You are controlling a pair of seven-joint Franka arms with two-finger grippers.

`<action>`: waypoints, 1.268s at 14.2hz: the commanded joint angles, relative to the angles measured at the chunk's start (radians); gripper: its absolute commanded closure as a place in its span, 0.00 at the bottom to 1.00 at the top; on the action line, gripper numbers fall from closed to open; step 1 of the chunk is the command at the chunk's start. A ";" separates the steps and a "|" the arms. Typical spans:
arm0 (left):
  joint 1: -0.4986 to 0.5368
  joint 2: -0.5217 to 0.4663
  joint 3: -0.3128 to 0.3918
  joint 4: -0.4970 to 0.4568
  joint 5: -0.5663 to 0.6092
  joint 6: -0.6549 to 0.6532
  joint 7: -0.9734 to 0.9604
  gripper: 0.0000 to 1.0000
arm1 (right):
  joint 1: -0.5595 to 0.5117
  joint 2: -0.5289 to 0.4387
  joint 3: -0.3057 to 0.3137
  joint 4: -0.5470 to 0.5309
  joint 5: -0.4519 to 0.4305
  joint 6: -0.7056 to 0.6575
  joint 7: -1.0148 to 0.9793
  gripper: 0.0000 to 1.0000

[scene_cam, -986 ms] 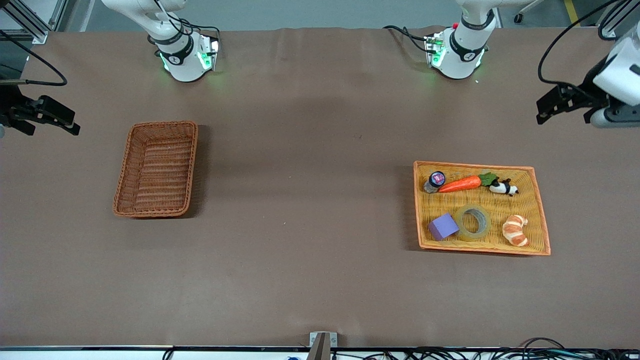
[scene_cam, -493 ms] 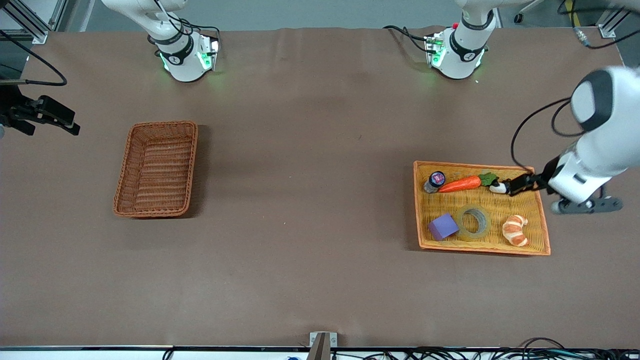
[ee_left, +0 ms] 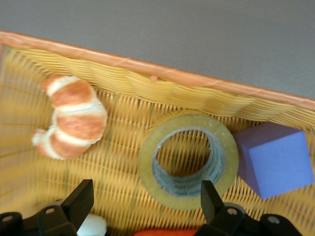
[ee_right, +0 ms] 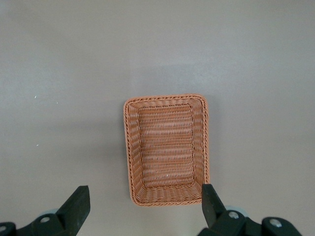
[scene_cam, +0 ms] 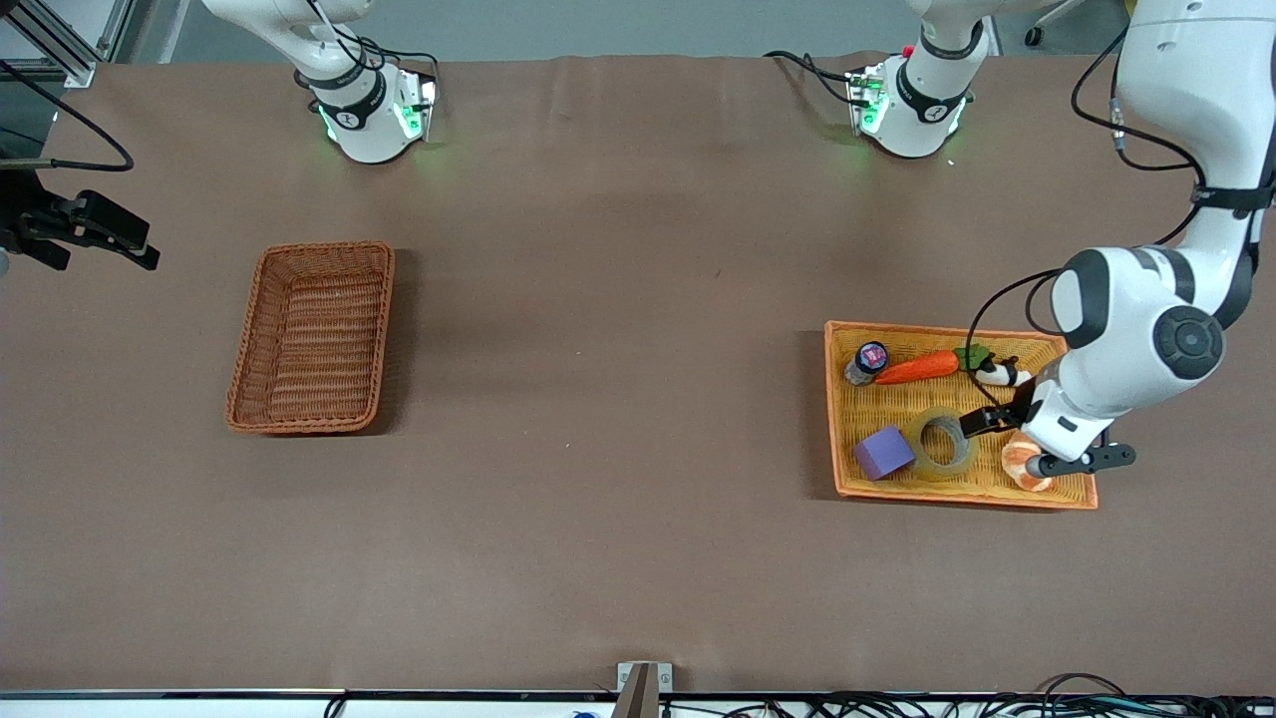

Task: Move tape to another basket
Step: 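Lower the left gripper onto the yellow tape roll in the orange tray and grasp it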

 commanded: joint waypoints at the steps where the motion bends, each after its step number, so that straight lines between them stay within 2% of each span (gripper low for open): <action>1: -0.006 0.046 -0.001 0.005 0.002 0.048 -0.014 0.13 | -0.012 -0.002 0.004 0.004 0.023 -0.007 -0.012 0.00; 5: -0.003 0.100 -0.003 0.011 0.070 0.069 -0.015 0.22 | -0.012 -0.002 0.004 0.004 0.023 -0.007 -0.012 0.00; 7: -0.005 0.110 -0.003 0.013 0.070 0.069 -0.015 0.34 | -0.012 -0.002 0.004 0.004 0.023 -0.007 -0.012 0.00; 10: -0.003 0.112 -0.003 0.035 0.071 0.068 -0.008 0.79 | -0.012 -0.002 0.004 0.004 0.023 -0.007 -0.012 0.00; 12: 0.001 0.088 -0.001 0.049 0.071 0.051 0.000 0.99 | -0.012 -0.002 0.004 0.004 0.023 -0.007 -0.012 0.00; 15: 0.003 -0.029 -0.009 0.072 0.097 -0.070 0.021 1.00 | -0.012 -0.002 0.004 0.004 0.023 -0.007 -0.012 0.00; 16: -0.003 -0.067 -0.032 0.106 0.097 -0.158 0.020 1.00 | -0.012 -0.002 0.004 0.004 0.023 -0.007 -0.012 0.00; 18: -0.002 -0.095 -0.120 0.216 0.096 -0.335 0.003 0.99 | -0.012 -0.002 0.004 0.004 0.023 -0.007 -0.012 0.00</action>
